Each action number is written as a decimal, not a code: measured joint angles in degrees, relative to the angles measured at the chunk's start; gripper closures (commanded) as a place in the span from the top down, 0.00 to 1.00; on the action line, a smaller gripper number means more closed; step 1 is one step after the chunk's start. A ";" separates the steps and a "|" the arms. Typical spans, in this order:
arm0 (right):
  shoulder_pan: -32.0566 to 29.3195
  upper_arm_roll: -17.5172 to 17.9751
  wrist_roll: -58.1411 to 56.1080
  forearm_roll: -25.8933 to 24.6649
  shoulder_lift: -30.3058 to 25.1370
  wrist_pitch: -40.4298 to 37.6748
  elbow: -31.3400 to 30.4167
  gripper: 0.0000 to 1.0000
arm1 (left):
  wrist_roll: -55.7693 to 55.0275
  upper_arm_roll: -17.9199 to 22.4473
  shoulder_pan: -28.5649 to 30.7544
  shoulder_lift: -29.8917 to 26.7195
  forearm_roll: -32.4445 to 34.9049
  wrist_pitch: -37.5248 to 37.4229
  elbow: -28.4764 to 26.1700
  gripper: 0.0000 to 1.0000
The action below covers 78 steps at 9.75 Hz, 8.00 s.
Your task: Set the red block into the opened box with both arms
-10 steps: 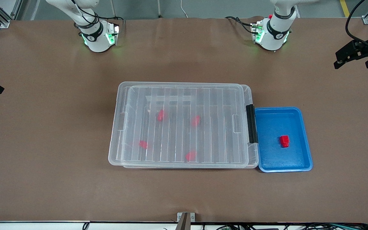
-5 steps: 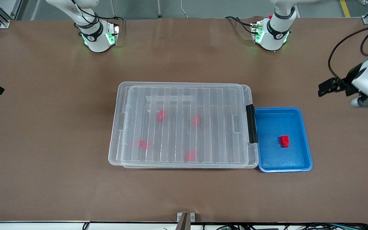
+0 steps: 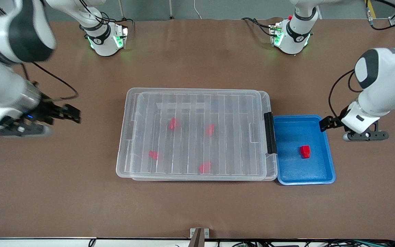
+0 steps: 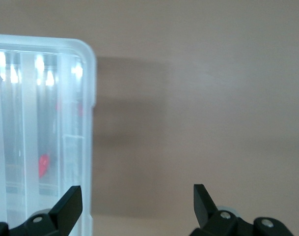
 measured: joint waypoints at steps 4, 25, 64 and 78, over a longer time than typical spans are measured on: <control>5.90 -0.01 2.18 -0.08 10.27 8.42 0.03 1.00 | -0.01 -0.02 0.61 13.49 0.00 16.04 -0.15 0.92; -3.09 -1.87 -14.74 -6.65 13.28 6.94 -0.11 1.00 | -12.15 -11.59 -0.11 2.34 0.00 0.56 6.79 0.00; -3.70 -15.91 -26.40 3.80 -2.80 11.79 -17.48 0.00 | -44.28 -17.05 -15.55 12.00 17.48 -20.40 27.89 1.00; -3.20 -6.58 -24.82 9.45 2.71 13.63 -18.33 0.00 | -3.44 -6.13 -1.14 -8.33 1.42 -40.94 32.55 1.00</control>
